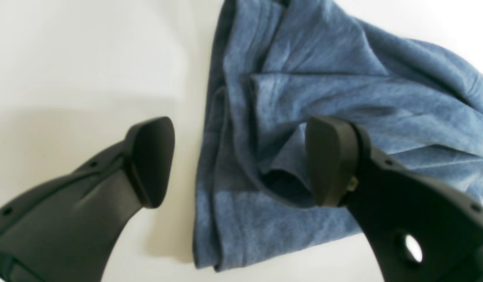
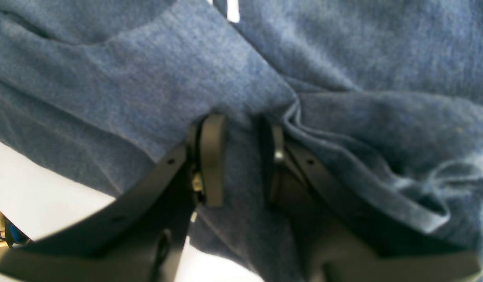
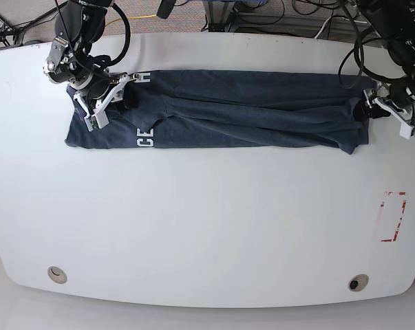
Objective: Fold the T-shirt properly
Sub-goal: 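Release the left gripper and regrasp the strip's end nearer the middle, then fold the strip end with the left gripper toward the right gripper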
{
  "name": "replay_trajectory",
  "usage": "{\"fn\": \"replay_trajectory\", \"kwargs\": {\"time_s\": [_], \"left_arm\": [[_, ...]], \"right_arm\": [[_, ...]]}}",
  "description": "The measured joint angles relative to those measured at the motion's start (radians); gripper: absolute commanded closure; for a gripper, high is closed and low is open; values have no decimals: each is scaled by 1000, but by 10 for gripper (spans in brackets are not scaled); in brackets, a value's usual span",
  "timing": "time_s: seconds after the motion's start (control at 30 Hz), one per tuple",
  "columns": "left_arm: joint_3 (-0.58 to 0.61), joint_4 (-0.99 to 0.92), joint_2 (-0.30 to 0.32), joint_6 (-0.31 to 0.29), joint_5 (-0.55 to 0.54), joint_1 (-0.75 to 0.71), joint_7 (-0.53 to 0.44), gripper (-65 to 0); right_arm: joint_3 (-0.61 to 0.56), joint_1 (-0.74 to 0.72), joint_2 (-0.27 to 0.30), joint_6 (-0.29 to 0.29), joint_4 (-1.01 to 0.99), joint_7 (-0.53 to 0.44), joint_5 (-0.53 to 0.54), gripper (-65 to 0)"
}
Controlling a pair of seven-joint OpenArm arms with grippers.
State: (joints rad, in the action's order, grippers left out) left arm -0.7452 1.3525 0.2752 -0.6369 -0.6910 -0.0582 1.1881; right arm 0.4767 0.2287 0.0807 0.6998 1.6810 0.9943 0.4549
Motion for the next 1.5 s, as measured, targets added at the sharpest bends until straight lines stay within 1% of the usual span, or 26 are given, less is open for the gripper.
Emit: {"fn": "replay_trajectory", "kwargs": {"time_s": [0.17, 0.23, 0.33, 0.37, 0.4, 0.47, 0.5, 0.53, 0.67, 0.73, 0.83, 0.93, 1.07, 1.23, 1.3, 1.37, 1.43, 1.5], "left_arm": [[108, 0, 8, 0, -22, 8, -12, -481], [132, 0, 6, 0, -28, 8, -19, -449], [169, 1, 6, -1, -32, 6, -29, -354], [179, 1, 8, -1, -32, 6, -29, -290], [192, 1, 11, -1, -32, 6, -28, -244], [195, 0, 5, -1, -25, 6, -21, -108], [189, 0, -2, 0, -25, 5, -17, -51], [180, -1, -12, 0, -21, 3, -11, -33], [155, -1, -22, 4, -24, -2, -5, -25], [152, -1, -21, 3, -24, 0, -3, -24], [145, 6, -23, 3, -22, -1, 1, -24], [148, 72, -24, 4, 1, -10, 21, -24], [240, 202, -13, 7, 11, -7, 47, -24], [374, 356, -26, 3, -13, -3, 43, -24], [398, 377, -40, 3, -11, -1, 52, -24], [416, 388, -65, 3, -6, -2, 92, -26], [430, 397, -100, 3, 2, -3, 135, -29], [444, 397, -134, 3, 3, 0, 152, -29]], "right_arm": [[1, 0, 0, 0, 0, -1, -2, -146], [1, 0, 0, 0, 0, -1, 1, -146], [2, 0, 0, 0, 0, -3, 0, -146], [2, 0, 0, 0, 0, -3, 0, -146], [2, 0, 0, 0, 0, -3, -1, -146], [2, 0, 0, 0, 0, -4, 0, -146], [2, 0, 0, 0, 0, -4, 0, -146], [2, 0, 0, 0, 0, -4, 0, -146], [3, 0, 0, 0, 0, -4, 0, -141], [3, 0, 0, 0, 0, -4, -1, -113], [3, 0, 0, 0, 0, -6, -7, -51], [4, 0, 0, 0, -1, -5, -7, -49], [3, 0, 0, 0, -1, -3, -7, -49], [1, 0, 0, 0, -1, -3, -7, -49], [1, 0, 0, 0, -1, -4, -7, -49], [1, 1, 0, 0, -1, -4, -8, -49], [1, 1, 0, 0, -1, -4, -7, -49], [1, 1, 0, 0, -1, -4, -7, -49]]}}
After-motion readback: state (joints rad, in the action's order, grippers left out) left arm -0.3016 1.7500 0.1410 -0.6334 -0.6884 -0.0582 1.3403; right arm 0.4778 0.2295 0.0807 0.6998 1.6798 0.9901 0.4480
